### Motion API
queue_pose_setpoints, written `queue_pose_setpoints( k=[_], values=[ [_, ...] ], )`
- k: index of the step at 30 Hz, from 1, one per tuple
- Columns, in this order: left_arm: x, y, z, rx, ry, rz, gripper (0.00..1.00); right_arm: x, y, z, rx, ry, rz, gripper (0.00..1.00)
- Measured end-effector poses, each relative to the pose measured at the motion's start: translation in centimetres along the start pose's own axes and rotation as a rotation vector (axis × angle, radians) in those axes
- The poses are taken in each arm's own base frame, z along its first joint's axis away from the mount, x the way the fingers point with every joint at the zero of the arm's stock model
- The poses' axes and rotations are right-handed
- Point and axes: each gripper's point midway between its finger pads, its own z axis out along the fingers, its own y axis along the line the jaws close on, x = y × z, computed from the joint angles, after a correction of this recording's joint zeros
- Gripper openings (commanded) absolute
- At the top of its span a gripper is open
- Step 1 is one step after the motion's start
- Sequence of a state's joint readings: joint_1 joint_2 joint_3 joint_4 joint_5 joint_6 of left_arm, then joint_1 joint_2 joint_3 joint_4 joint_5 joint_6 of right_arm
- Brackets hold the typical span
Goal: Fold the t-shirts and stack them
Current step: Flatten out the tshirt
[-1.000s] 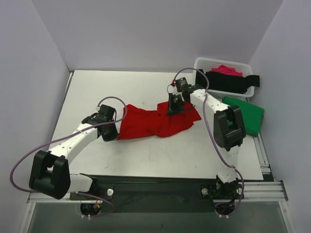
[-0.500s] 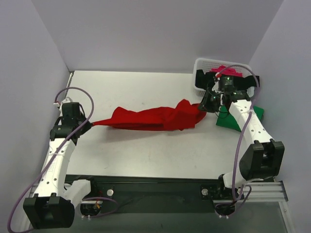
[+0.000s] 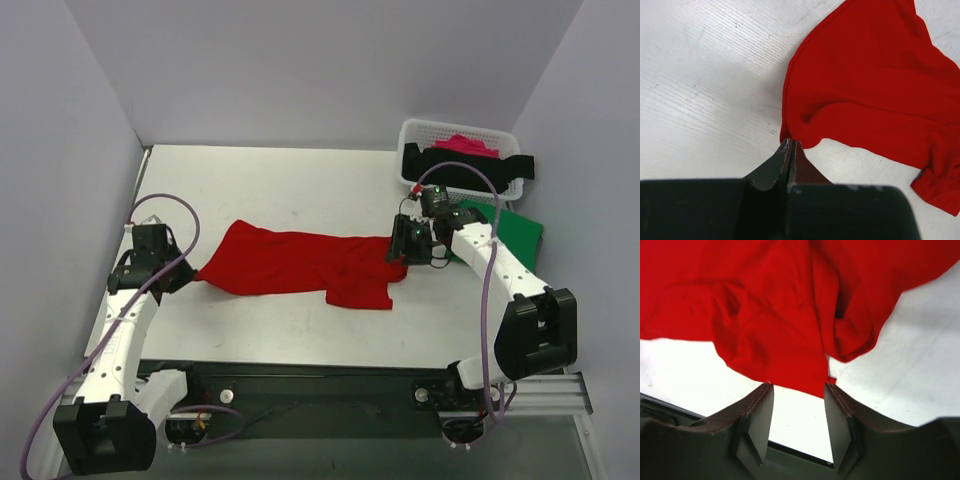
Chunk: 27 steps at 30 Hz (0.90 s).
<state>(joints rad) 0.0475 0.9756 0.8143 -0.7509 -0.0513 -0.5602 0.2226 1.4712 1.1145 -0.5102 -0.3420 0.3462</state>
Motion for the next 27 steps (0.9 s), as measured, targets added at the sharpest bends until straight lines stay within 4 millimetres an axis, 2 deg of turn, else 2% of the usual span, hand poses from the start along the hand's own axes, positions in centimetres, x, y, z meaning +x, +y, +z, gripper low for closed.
queue_pose_setpoints(
  k=[7,10,14,23,26,27],
  values=[
    [0.5,-0.2,-0.3,0.031,0.010,0.034,0.00,7.9,-1.8,1.3,0.029,0.138,0.008,0.42],
    [1.1,-0.1,-0.3,0.044,0.024,0.046,0.00,10.1,-2.5,1.7,0.041,0.174,0.018,0.43],
    [1.6,-0.2,-0.2,0.057,0.042,0.050,0.00,10.9,-2.9,2.4,0.041,0.178,0.026,0.43],
    [1.8,-0.6,-0.4,0.080,0.048,0.058,0.00,10.2,-2.6,5.2,0.017,0.182,0.031,0.40],
    [1.8,-0.6,-0.4,0.082,0.048,0.063,0.00,10.7,-2.6,6.1,0.019,0.210,0.029,0.35],
    [1.8,-0.6,-0.4,0.083,0.048,0.064,0.00,10.8,-2.6,6.4,0.019,0.219,0.028,0.28]
  ],
)
